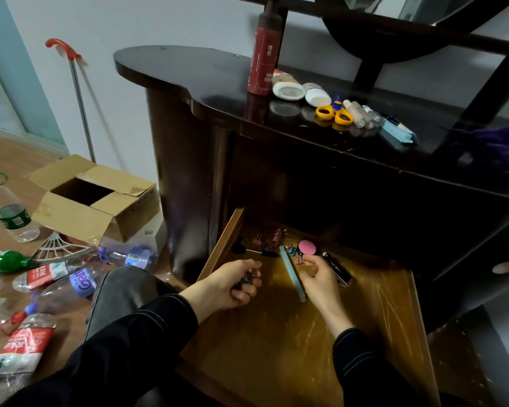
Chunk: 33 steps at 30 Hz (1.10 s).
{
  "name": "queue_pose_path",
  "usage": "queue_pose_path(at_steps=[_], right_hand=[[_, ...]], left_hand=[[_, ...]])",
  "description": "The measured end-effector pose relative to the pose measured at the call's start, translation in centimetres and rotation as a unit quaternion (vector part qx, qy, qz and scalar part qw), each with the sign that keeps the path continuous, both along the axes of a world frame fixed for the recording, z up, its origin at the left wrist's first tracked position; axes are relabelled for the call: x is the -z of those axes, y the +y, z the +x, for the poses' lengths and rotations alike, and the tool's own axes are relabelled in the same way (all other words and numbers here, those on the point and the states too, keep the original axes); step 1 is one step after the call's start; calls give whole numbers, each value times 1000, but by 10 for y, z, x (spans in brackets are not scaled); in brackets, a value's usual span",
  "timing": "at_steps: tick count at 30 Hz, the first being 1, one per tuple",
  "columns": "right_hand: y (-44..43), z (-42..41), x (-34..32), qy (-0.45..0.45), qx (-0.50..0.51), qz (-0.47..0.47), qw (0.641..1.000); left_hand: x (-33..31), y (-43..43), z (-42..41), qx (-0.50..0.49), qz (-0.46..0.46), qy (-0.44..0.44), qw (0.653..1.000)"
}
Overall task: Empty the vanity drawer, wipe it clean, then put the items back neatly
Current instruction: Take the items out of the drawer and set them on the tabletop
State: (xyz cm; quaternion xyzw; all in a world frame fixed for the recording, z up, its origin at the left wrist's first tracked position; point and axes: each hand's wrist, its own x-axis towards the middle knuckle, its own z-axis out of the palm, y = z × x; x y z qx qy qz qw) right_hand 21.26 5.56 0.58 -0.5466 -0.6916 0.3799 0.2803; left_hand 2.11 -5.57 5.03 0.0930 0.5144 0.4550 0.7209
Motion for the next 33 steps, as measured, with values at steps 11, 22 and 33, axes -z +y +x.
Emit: queue_pose_path(at_steps=[11,22,33], right_hand=[[50,-9,30,-272,-146,135,942],[17,37,-2,-102,-107,21,989],[-58,55,-176,-1,-170,251,953]], left_hand=[[-2,2,-2,-7,10,1,1000],[-6,-1,-1,-5,26,16,1000],[-61,-23,20,48,239,141,960]])
